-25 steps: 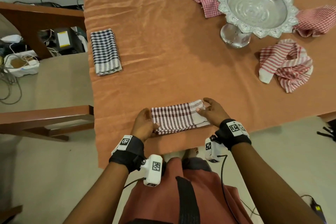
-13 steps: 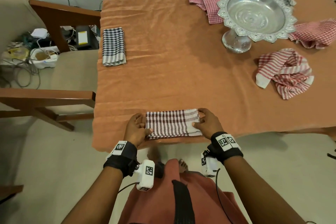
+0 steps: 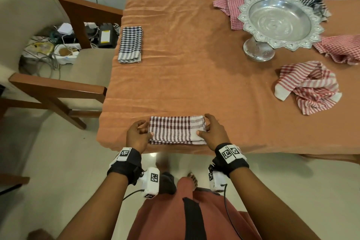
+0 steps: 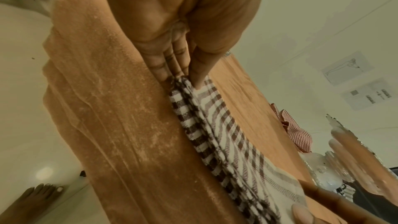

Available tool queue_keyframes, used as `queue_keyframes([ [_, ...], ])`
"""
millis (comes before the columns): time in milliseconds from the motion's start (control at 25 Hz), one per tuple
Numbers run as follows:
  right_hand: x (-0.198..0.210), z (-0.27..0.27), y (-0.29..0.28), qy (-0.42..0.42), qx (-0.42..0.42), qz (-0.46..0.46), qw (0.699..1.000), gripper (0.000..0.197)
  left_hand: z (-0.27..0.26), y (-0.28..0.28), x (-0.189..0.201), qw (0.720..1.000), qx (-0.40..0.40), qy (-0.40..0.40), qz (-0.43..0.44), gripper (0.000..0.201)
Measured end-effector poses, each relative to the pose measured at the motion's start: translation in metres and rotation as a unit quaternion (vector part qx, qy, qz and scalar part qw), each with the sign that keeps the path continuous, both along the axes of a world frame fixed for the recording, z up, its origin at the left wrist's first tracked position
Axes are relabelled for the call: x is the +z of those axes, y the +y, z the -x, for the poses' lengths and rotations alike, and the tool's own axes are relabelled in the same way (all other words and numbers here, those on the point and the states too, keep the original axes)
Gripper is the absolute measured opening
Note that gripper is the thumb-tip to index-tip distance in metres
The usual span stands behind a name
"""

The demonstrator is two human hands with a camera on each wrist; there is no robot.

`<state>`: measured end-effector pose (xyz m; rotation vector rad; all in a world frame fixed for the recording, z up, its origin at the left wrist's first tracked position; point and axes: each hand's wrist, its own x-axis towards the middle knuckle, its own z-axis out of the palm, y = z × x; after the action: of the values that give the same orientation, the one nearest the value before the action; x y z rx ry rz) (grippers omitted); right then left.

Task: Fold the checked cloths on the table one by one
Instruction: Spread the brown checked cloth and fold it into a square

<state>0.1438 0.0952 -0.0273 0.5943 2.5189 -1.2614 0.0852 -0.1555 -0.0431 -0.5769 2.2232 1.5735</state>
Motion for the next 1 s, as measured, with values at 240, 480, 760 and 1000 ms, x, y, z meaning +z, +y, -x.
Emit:
queue_keyframes([
  [240,-0.001,-0.007,0.0,0.001,-0.001,-0.022,1.0,0.07,0.001,0.002,-0.001,0.998,-0.019,0.016,0.052,0.048],
  [480,0.007,-0.008,-0.003,0.015,0.025,-0.023,0.999,0.06,-0.007,-0.001,-0.007,0.994,-0.076,0.026,0.078,0.05],
  [760,0.01,-0.013,-0.001,0.024,-0.003,-0.036,0.999,0.046,-0.003,0.005,0.0,0.983,-0.106,0.062,0.139,0.043],
  [1000,0.006,0.001,0.007,-0.016,-0.041,-0.06,0.997,0.046,0.025,0.023,0.014,0.951,-0.181,0.149,0.2,0.034],
])
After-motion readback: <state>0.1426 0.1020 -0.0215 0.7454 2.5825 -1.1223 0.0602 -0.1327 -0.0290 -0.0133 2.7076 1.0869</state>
